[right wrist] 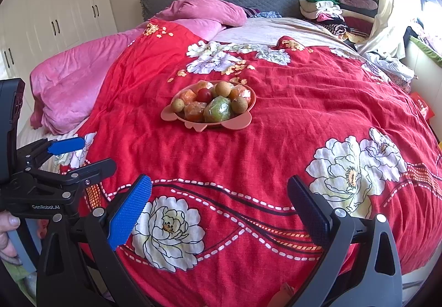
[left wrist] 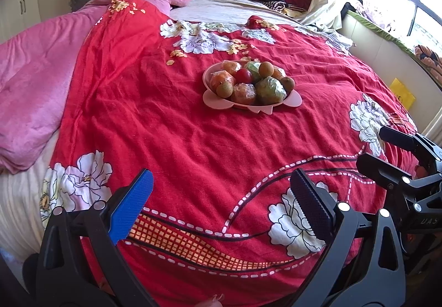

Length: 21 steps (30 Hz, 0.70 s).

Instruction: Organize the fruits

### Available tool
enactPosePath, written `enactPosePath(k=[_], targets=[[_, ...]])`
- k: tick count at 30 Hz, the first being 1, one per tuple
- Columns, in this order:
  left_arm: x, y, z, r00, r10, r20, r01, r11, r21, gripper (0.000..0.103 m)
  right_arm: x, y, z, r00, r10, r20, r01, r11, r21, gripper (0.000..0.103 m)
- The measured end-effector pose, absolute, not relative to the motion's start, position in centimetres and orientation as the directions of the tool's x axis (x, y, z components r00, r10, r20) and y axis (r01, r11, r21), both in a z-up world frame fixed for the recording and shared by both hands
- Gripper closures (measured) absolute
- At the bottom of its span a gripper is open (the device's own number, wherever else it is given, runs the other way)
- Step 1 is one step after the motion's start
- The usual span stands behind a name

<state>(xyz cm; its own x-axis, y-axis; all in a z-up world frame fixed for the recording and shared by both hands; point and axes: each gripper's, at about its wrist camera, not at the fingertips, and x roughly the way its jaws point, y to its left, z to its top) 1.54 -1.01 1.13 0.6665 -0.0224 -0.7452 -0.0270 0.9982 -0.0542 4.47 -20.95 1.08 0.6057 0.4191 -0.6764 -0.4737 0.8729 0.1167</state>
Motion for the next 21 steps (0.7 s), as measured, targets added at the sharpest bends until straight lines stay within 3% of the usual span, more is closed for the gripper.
enactPosePath(k=[21], targets=[[1.48, -0.75, 1.46, 0.670, 0.006, -0.742, -0.043, 0.999, -0.031, 0.010, 4.61, -21.21, 1.00, 0.605, 0.419, -0.677, -0.473, 0.873, 0.118, 0.005]])
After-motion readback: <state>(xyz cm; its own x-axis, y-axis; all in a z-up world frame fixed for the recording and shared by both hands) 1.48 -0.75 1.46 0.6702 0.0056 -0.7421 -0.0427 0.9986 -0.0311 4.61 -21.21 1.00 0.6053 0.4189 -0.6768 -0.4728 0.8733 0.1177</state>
